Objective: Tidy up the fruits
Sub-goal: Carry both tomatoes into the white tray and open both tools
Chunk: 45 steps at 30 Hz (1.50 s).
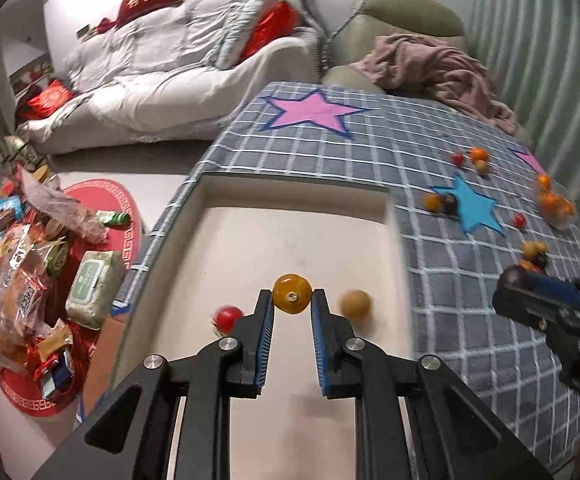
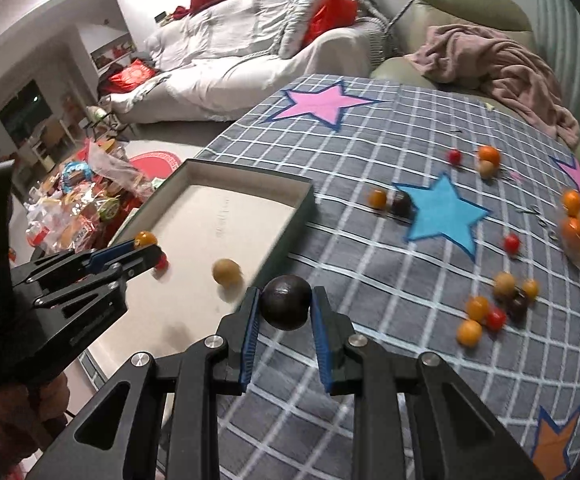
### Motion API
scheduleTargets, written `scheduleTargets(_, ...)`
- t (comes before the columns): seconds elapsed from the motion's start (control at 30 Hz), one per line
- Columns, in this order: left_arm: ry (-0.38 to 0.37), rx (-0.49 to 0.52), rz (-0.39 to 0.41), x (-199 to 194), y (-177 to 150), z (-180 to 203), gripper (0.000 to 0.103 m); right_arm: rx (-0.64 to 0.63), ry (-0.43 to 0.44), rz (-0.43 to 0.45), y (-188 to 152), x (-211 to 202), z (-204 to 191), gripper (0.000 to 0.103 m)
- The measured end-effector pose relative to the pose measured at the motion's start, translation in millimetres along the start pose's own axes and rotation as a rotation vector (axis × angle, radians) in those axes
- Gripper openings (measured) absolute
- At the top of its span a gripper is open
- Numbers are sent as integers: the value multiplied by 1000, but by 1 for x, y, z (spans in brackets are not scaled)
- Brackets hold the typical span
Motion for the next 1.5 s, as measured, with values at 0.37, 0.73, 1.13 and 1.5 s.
scheduleTargets(0.37, 39, 1, -61, 46, 9, -14, 20, -4, 33, -54, 26, 58, -28, 27)
scheduleTargets(0.73, 72, 2, -123, 73, 5, -24, 21, -21, 22, -125, 29, 101, -28, 28)
scheduleTargets(1.13, 109, -39, -90, 69, 1, -43, 84, 8, 93, -121, 29, 94, -33, 57)
scheduleTargets(1.5, 91, -46, -89, 49, -8, -40, 84, 44, 50, -54, 34, 63, -28, 91)
Point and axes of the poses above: each gripper's, at about its wrist camera, not at the fingertips, and x roughly the way its jaws point, z to its right, y to its top, the point moved 10 cm from there along x, roughly the way its jaws point, and after that the axes turned 8 degrees about x, right-handed, at the moved point
